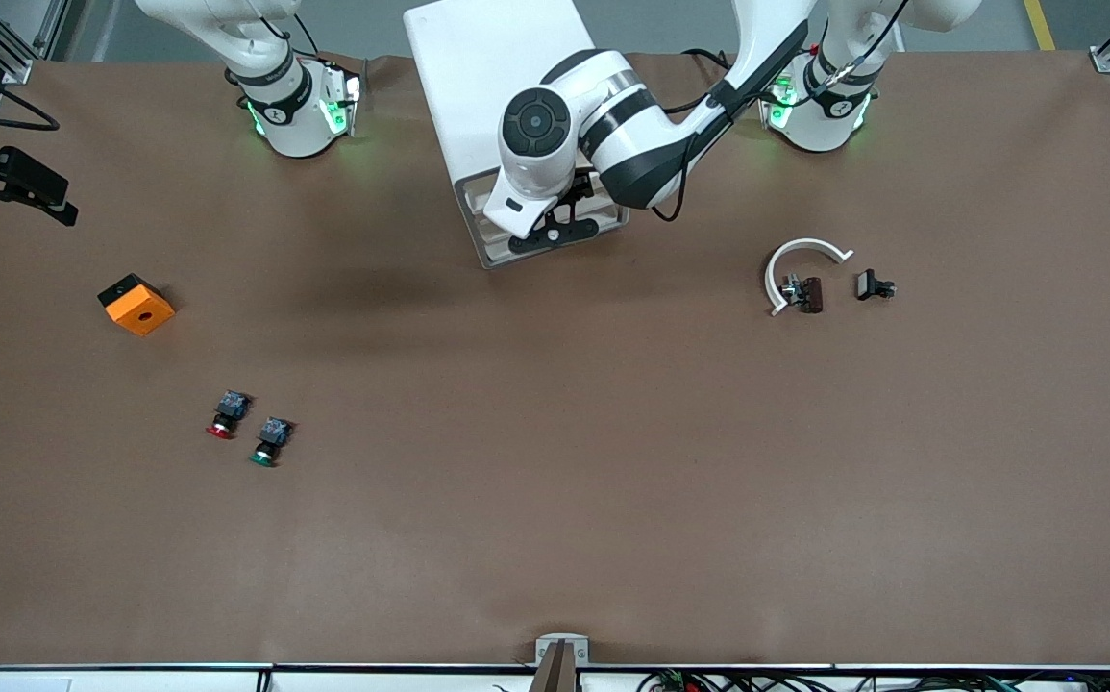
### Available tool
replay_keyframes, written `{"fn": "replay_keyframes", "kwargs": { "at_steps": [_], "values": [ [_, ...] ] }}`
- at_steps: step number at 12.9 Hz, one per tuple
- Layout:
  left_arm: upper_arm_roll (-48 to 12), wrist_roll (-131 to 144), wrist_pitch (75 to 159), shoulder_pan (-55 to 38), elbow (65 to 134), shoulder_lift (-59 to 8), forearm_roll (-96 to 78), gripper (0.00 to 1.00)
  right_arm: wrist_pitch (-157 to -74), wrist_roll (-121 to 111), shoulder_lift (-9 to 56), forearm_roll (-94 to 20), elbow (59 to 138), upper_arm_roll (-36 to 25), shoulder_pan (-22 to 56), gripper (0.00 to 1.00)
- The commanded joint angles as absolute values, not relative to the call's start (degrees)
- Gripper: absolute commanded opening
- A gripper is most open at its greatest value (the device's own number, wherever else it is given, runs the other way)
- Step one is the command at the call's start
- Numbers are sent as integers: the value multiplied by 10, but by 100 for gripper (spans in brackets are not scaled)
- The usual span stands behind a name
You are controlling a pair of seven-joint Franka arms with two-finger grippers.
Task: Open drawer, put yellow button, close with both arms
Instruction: 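Push the drawer shut into the cabinet with the left gripper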
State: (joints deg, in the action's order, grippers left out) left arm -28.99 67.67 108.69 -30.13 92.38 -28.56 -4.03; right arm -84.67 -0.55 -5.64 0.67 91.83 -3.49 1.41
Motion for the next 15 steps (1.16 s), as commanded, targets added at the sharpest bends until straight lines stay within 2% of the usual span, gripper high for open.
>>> {"fn": "replay_keyframes", "kwargs": {
  "at_steps": [1, 7, 11, 15],
  "values": [
    [-302, 685, 1090, -302, 928, -293, -61, 100, -839, -6, -54, -2, 908, -28, 4, 100],
    [-299, 679, 1092, -293, 910, -290, -70, 100, -839, -6, -54, -2, 908, -28, 4, 100],
    [-251, 678, 1090, -284, 860, -286, -69, 100, -839, -6, -54, -2, 907, -27, 4, 100],
    [-232, 676, 1085, -210, 858, -252, 4, 100, -839, -6, -54, -2, 907, -27, 4, 100]
  ]
}}
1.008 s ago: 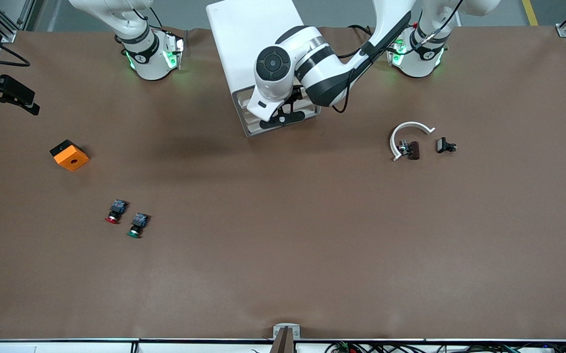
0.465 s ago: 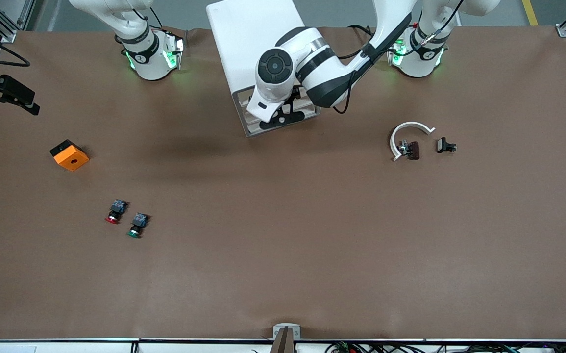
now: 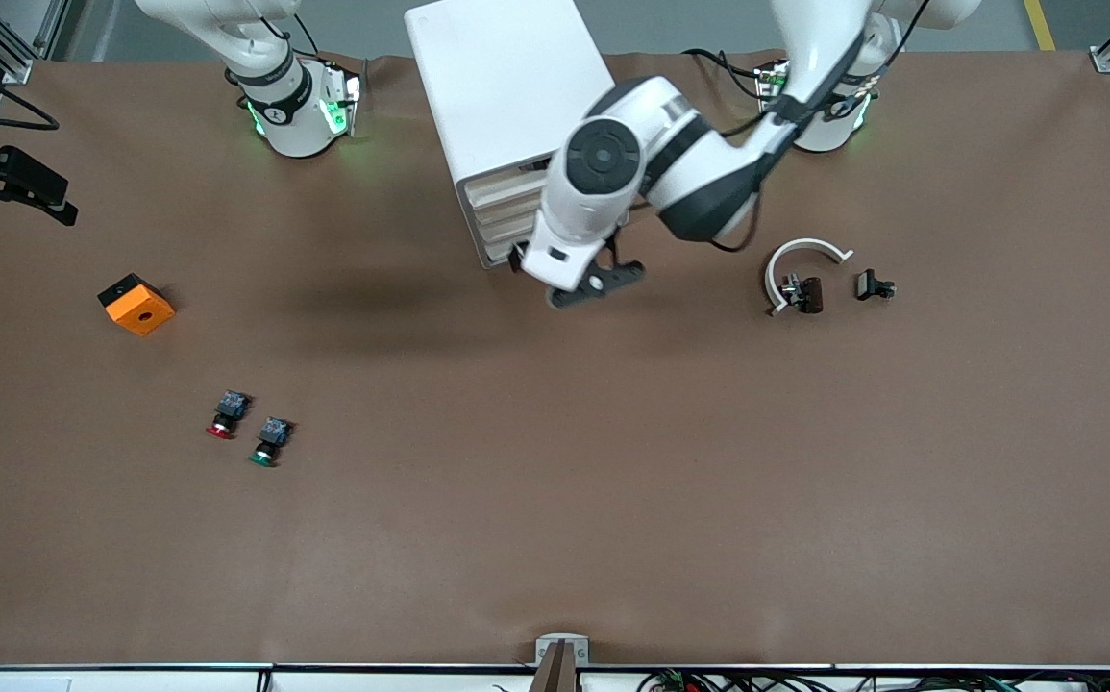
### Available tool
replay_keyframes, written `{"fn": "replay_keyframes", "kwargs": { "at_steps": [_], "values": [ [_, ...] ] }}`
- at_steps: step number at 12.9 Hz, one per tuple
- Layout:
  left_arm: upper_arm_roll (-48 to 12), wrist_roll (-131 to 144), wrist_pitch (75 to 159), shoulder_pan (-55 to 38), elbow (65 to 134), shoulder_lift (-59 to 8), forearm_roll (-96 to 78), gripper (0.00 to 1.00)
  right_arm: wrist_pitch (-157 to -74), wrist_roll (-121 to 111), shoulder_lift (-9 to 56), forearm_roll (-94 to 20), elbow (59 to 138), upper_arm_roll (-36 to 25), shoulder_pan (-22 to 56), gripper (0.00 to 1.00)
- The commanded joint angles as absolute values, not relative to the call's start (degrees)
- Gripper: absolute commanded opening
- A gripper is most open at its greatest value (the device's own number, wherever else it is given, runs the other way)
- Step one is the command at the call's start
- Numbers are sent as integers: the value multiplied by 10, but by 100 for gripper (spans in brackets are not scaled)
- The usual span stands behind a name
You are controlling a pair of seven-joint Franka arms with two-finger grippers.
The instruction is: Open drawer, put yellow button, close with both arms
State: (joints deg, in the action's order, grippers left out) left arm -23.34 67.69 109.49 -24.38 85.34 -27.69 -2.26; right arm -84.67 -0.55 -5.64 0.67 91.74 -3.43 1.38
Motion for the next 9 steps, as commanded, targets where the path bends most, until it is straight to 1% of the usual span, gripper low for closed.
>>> {"fn": "replay_keyframes", "kwargs": {
  "at_steps": [1, 4, 7, 9],
  "values": [
    [-232, 676, 1085, -182, 858, -249, 21, 100, -839, -6, -54, -2, 907, -27, 4, 100],
    [-232, 677, 1085, -120, 856, -230, 75, 100, -839, -6, -54, -2, 907, -27, 4, 100],
    [-232, 670, 1077, -80, 856, -217, 135, 100, -839, -6, -54, -1, 907, -27, 4, 100],
    [-232, 596, 1077, -49, 856, -207, 163, 100, -839, -6, -54, -2, 907, -27, 4, 100]
  ]
}}
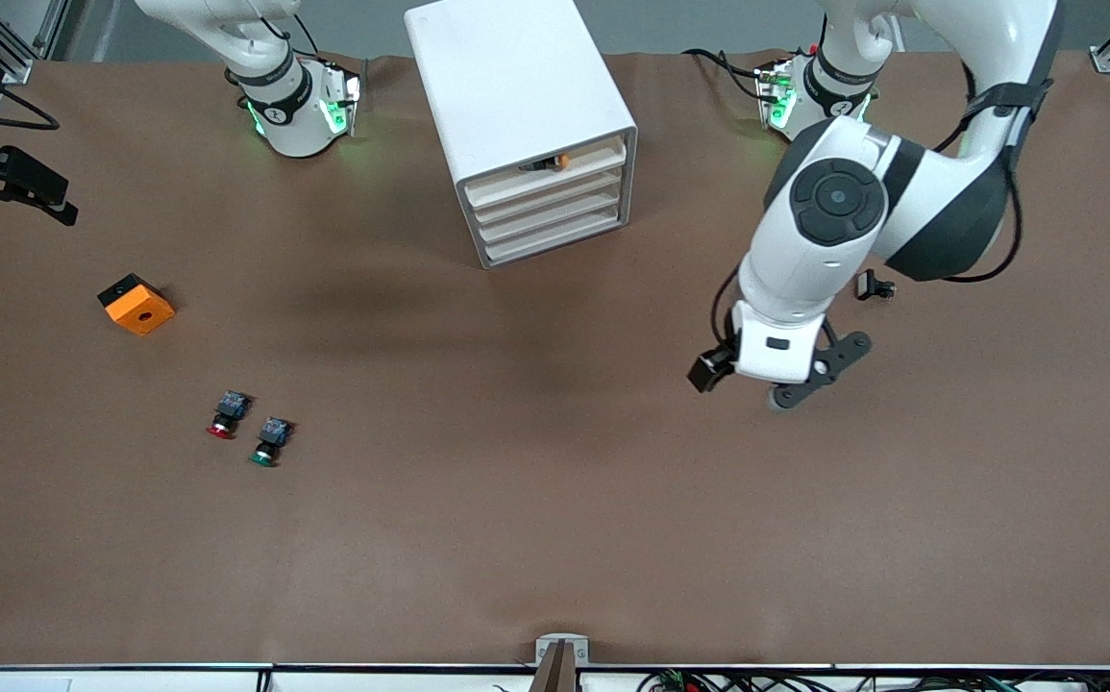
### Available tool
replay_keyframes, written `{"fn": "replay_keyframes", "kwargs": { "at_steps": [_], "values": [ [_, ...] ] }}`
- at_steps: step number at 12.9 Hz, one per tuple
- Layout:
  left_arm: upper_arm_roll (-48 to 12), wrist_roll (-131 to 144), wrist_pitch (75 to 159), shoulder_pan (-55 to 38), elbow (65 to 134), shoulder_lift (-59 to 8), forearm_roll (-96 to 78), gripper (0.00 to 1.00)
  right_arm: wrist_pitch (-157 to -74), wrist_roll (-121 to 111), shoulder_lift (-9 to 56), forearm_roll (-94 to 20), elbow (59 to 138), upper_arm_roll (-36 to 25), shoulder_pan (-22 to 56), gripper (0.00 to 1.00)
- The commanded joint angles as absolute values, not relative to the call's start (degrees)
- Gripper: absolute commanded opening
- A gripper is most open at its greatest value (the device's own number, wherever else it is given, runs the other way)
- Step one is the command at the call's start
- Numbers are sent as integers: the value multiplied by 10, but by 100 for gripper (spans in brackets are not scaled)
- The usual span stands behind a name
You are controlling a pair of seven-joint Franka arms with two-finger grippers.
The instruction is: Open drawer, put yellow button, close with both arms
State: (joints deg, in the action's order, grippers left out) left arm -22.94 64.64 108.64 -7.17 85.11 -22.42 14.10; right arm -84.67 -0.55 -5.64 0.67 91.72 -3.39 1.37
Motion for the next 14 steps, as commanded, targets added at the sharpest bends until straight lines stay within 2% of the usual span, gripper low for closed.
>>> {"fn": "replay_keyframes", "kwargs": {
  "at_steps": [1, 4, 12, 14],
  "values": [
    [-232, 545, 1077, -28, 856, -198, 162, 100, -839, -6, -54, -1, 907, -27, 4, 100],
    [-233, 458, 1070, 15, 852, -184, 162, 100, -839, -6, -54, -2, 907, -27, 4, 100],
    [-236, 242, 970, 96, 842, -98, 142, 100, -839, -5, -54, -2, 905, -26, 4, 100],
    [-206, 173, 948, 104, 847, -58, 101, 100, -839, -5, -54, -2, 906, -26, 4, 100]
  ]
}}
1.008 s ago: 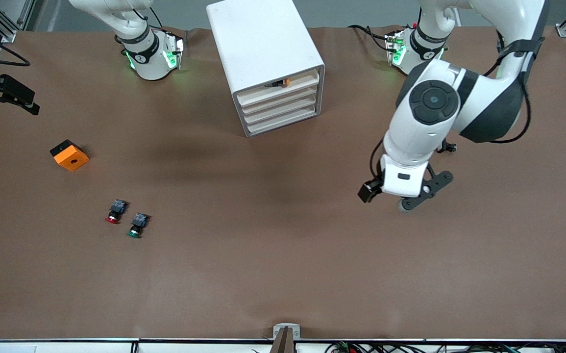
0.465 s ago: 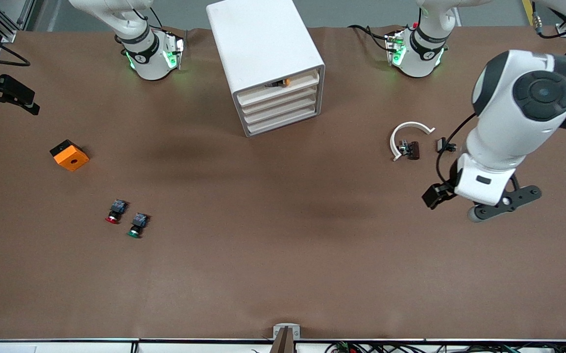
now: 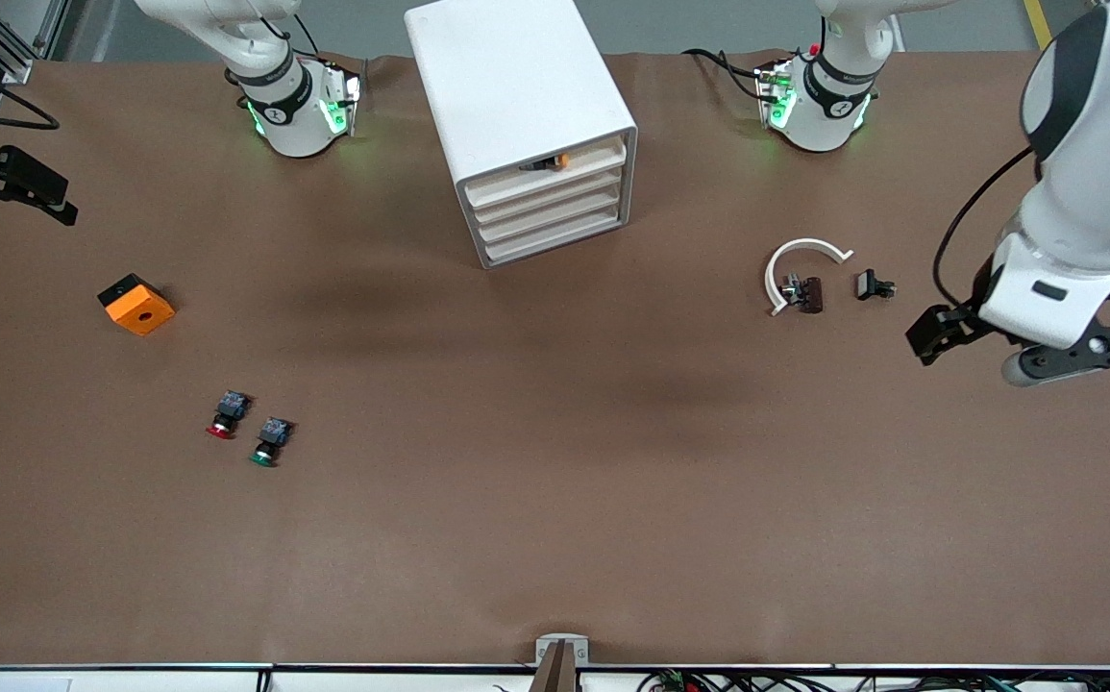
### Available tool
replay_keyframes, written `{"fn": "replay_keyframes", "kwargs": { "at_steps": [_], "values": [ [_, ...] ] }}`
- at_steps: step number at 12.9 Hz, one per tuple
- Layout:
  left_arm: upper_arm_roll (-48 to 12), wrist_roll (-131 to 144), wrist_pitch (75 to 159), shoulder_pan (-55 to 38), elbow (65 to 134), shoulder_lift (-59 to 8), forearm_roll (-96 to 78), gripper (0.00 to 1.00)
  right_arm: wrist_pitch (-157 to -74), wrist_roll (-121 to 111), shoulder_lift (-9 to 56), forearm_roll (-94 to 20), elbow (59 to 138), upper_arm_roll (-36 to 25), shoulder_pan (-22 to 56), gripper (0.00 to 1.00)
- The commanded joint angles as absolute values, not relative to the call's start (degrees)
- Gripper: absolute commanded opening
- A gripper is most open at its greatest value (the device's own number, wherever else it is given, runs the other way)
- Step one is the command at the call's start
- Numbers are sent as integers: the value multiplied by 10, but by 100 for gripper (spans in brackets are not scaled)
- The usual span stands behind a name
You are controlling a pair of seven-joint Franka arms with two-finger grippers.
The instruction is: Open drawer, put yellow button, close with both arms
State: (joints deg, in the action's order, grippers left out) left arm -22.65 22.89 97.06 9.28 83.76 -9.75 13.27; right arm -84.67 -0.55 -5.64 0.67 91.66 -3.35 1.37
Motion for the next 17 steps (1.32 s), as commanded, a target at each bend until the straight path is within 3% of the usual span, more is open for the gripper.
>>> {"fn": "replay_keyframes", "kwargs": {
  "at_steps": [1, 6, 10, 17],
  "values": [
    [-176, 150, 927, 87, 848, -41, 84, 100, -839, -5, -54, -2, 905, -26, 4, 100],
    [-41, 98, 848, 4, 894, 46, 18, 100, -840, -5, -54, -2, 905, -27, 4, 100],
    [-40, 106, 851, 4, 941, 86, 3, 100, -840, -5, -54, -2, 905, -27, 4, 100],
    [-49, 98, 848, 9, 926, 77, 6, 100, -840, -4, -53, -2, 905, -27, 4, 100]
  ]
}}
